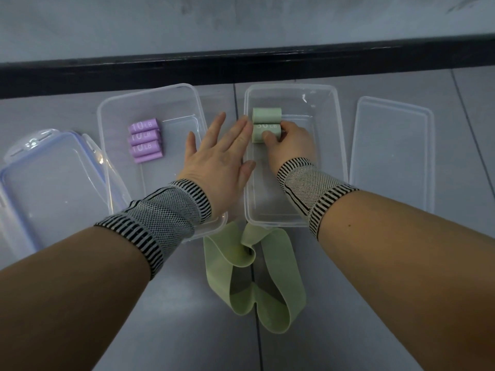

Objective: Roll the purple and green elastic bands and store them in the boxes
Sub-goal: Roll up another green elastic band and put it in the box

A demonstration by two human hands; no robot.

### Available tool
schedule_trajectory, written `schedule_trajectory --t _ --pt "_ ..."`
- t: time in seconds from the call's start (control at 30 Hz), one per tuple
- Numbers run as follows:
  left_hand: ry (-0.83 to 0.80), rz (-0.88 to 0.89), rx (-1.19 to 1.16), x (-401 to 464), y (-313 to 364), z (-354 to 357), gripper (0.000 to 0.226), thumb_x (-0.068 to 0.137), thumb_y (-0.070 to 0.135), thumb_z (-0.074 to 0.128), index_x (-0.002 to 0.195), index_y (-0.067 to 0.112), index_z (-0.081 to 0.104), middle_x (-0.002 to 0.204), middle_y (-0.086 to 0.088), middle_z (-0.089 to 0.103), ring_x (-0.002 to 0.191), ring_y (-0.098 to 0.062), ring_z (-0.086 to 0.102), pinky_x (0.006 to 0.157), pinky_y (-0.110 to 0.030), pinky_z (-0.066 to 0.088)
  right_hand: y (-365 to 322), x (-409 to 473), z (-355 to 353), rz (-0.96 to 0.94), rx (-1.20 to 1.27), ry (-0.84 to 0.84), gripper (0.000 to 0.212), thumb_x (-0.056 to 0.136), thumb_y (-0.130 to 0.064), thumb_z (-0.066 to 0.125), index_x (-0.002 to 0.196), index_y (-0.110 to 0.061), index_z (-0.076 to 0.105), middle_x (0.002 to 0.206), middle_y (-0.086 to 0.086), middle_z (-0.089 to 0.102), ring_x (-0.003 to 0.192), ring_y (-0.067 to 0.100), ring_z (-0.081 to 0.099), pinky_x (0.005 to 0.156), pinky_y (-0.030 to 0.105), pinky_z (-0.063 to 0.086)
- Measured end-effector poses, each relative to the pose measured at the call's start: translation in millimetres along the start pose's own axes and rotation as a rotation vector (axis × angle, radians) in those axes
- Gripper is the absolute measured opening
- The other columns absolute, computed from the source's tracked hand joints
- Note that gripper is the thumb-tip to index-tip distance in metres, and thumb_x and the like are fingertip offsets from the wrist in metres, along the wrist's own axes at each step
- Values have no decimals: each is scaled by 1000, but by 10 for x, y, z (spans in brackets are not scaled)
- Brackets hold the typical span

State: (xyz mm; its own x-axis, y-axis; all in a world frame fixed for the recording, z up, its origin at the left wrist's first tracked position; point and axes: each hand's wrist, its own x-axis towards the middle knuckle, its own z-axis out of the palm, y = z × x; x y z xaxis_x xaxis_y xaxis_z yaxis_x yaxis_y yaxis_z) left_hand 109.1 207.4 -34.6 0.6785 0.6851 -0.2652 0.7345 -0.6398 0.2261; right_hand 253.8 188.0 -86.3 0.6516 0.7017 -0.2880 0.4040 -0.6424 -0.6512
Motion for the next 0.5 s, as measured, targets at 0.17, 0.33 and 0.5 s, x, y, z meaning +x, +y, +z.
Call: schedule_trajectory --t 0.17,0.33,0.5 --pt "-10 -6 11 1 -1 -2 63 96 45 22 149 26 -5 157 15 -8 143 -16 -17 114 -57 0 21 -51 -39 -6 7 41 33 90 -37 55 118 -18 53 107 0 63 94 17 60 73 27 43" --pt "-5 -7 11 1 0 3 63 95 45 21 149 26 -4 157 14 -7 143 -16 -16 114 -57 1 5 -85 -94 -43 -23 36 32 92 -34 54 118 -17 52 104 1 65 93 18 60 74 26 44" --pt "-12 -3 11 -4 2 -7 63 95 45 21 149 26 -5 157 15 -8 143 -16 -17 114 -58 1 25 -109 -80 -87 -40 54 32 91 -33 57 119 -19 51 103 1 64 94 18 60 82 33 49"
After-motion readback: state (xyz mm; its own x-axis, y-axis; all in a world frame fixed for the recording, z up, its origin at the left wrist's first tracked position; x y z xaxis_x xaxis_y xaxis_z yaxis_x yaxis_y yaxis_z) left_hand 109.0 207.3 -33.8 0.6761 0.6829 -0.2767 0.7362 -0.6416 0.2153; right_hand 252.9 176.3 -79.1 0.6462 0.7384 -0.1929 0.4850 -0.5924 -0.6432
